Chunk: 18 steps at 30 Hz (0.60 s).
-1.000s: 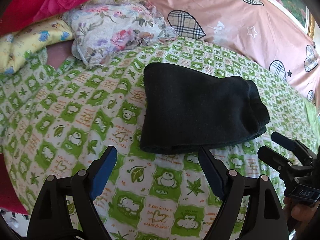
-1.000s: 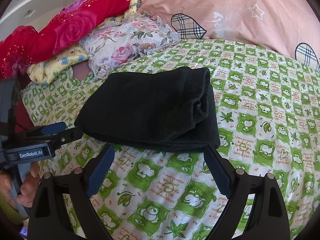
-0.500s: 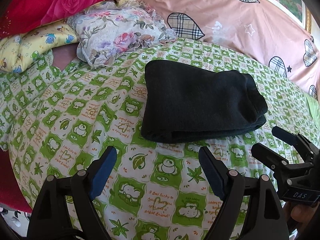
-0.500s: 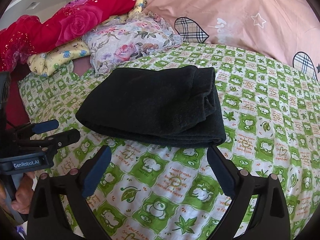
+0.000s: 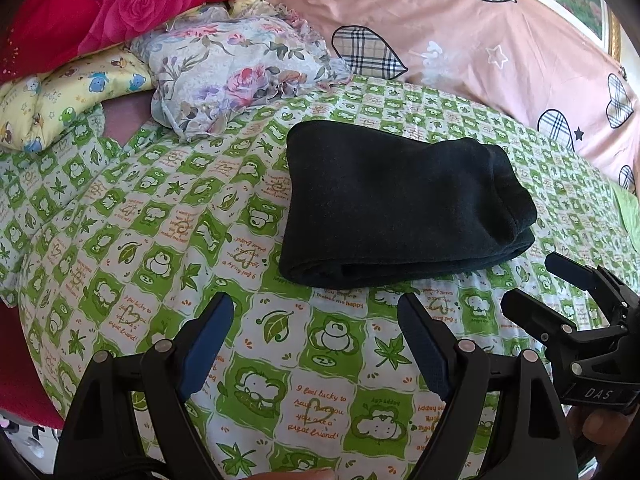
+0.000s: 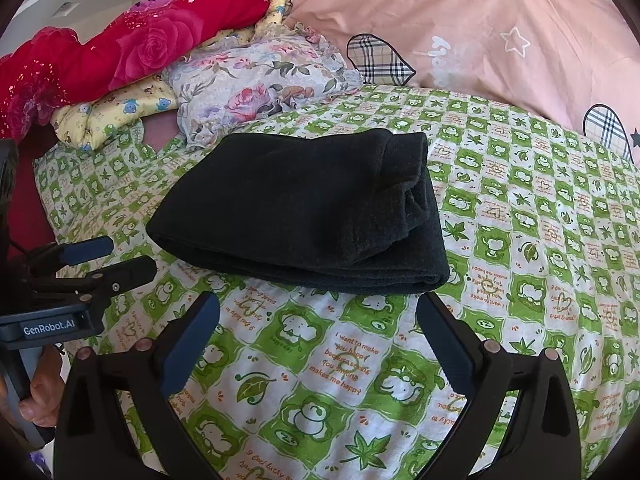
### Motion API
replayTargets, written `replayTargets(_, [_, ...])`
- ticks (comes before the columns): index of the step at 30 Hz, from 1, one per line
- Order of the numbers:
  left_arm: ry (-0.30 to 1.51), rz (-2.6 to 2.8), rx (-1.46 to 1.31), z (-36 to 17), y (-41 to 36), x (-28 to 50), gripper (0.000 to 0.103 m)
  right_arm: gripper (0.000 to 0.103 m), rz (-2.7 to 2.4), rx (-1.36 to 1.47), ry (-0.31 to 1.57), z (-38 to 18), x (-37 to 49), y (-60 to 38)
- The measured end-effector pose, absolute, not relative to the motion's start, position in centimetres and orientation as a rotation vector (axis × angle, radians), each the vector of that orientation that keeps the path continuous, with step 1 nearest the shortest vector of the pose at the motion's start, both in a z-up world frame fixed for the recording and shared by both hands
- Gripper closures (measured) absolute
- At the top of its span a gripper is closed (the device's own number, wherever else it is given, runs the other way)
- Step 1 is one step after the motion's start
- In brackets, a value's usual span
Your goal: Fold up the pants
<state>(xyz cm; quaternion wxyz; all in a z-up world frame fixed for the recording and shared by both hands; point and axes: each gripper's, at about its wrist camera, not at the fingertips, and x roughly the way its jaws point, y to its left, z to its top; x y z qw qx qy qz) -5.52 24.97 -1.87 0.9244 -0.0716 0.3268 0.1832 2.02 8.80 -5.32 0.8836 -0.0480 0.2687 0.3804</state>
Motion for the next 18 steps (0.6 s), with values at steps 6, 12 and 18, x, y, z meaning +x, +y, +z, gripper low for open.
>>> replayTargets(6, [0.670, 0.380, -0.147, -1.93, 25.05, -5.33, 0.018, 0.004, 0.788, -0.091, 0.565, -5.46, 2.17, 8.83])
replayTargets(12, [0.671, 0.395, -0.148, -2.11, 25.22, -5.06, 0.018, 0.004, 0.790, -0.087, 0.566, -5.48, 2.29, 8.74])
replayTargets(18, [0.663, 0.400, -0.150, -2.18, 25.25, -5.18, 0.017, 0.004, 0.790, -0.082, 0.568, -5.63, 2.18, 8.85])
